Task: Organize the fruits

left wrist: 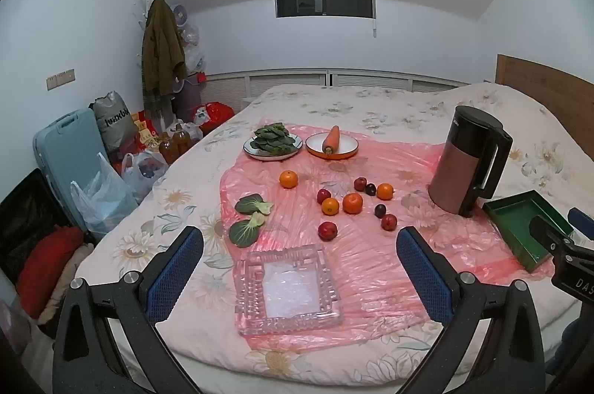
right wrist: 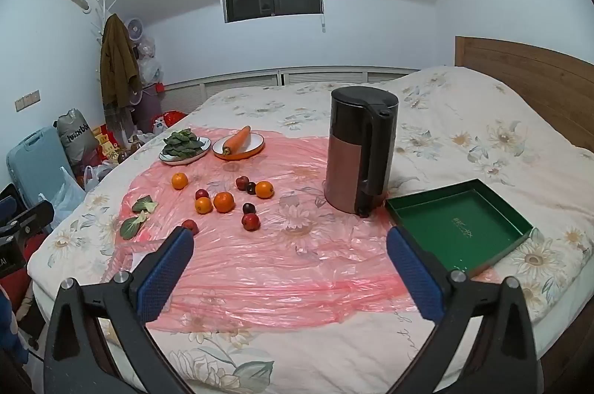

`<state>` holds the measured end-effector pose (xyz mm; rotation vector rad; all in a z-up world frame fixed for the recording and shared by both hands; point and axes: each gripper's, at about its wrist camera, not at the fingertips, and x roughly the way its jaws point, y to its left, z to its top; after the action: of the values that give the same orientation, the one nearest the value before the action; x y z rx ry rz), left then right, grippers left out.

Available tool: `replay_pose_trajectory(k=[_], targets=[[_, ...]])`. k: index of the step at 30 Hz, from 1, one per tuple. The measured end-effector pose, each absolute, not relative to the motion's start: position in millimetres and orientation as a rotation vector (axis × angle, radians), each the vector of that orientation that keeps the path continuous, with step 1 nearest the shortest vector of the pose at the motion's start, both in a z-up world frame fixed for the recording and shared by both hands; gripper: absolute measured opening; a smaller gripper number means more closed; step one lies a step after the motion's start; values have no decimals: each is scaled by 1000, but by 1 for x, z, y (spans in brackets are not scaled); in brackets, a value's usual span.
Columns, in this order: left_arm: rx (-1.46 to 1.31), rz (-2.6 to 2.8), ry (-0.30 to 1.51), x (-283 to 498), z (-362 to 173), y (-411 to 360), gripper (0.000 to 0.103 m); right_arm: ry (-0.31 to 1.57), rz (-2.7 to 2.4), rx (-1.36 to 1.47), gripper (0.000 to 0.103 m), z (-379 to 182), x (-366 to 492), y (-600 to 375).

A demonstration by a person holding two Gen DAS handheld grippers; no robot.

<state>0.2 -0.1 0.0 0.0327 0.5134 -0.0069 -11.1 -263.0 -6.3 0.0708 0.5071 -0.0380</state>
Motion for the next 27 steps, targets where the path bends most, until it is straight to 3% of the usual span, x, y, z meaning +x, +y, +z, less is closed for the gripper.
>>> replay_pose_trajectory(k=[27], targets=[[38, 1, 518, -1, -7, 1, 102, 513, -40, 69, 103, -17, -7, -259]])
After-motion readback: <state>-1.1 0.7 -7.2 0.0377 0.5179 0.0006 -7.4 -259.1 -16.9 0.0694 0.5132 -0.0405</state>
